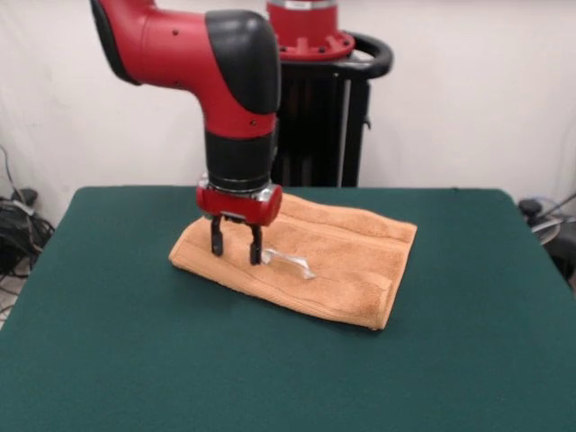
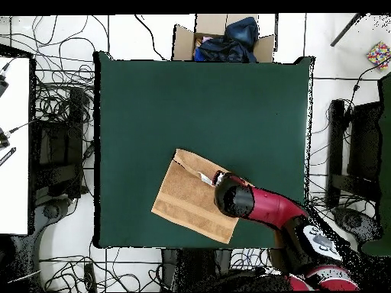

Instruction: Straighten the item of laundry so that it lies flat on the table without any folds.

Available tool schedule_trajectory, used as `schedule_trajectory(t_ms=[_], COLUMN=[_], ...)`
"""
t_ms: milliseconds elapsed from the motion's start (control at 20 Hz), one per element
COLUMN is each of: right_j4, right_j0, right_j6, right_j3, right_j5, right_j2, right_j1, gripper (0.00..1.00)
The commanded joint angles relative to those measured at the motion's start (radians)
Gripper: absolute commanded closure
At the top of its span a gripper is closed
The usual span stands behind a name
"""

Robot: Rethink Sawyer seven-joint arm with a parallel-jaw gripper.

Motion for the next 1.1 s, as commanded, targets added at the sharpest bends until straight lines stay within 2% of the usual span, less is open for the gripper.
schedule_trajectory(t_ms=[50,300,500,600,800,1100], right_j4=[-0.080,-0.137,-0.164,-0.179,-0.207,-0.194], right_j0=[-0.062,-0.154,-0.188,-0.196,-0.188,-0.116], right_j6=[-0.064,-0.090,-0.096,-0.093,-0.048,0.060], right_j3=[-0.016,0.047,0.055,0.046,0.056,0.121], right_j5=[0.129,0.145,0.176,0.178,0.136,0.083], right_j2=[0.098,0.134,0.152,0.161,0.157,0.125], right_j1=[-0.054,-0.112,-0.145,-0.133,-0.105,-0.139], gripper=[0.00,0.00,0.00,0.00,0.00,0.00])
